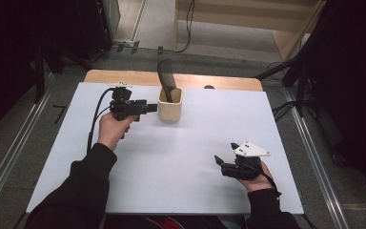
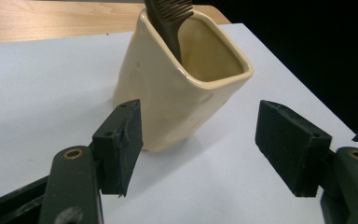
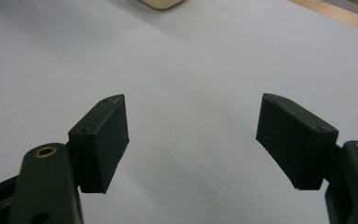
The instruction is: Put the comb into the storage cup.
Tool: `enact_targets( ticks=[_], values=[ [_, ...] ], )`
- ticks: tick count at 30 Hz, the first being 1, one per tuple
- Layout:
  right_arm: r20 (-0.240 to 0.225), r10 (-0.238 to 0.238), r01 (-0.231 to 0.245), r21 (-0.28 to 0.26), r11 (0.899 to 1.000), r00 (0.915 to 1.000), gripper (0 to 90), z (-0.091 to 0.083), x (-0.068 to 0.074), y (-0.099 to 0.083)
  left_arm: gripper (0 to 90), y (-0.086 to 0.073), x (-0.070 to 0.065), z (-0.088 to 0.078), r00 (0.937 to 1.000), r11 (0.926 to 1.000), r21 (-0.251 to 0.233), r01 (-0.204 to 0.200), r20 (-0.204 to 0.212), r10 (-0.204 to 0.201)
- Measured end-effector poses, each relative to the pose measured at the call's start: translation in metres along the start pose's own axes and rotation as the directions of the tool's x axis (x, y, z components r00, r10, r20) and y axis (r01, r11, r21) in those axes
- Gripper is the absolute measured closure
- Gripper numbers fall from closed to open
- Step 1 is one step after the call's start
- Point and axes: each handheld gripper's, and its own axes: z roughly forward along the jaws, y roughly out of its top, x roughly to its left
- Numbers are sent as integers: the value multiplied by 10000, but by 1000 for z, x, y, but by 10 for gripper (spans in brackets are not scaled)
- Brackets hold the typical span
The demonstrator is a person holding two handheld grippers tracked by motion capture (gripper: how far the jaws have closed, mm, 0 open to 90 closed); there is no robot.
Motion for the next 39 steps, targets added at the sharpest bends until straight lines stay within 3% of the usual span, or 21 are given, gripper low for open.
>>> enact_targets(
  ticks=[10,15,23,39],
  values=[
    [-14,24,-24,35,10000,10000,233,0,0,0,294,-10,-9,-3,9990,9996,287,-76,441,64],
    [-38,26,-26,36,10000,10000,233,0,0,0,294,-16,-12,-6,9990,9988,466,-118,436,98],
    [-72,-43,44,93,9999,10000,233,1,0,0,294,-24,-16,-15,9989,9994,342,-112,453,96],
    [-148,-34,36,121,9999,9999,233,0,1,0,293,-42,-25,-30,9984,9962,802,-337,475,300]
  ],
)
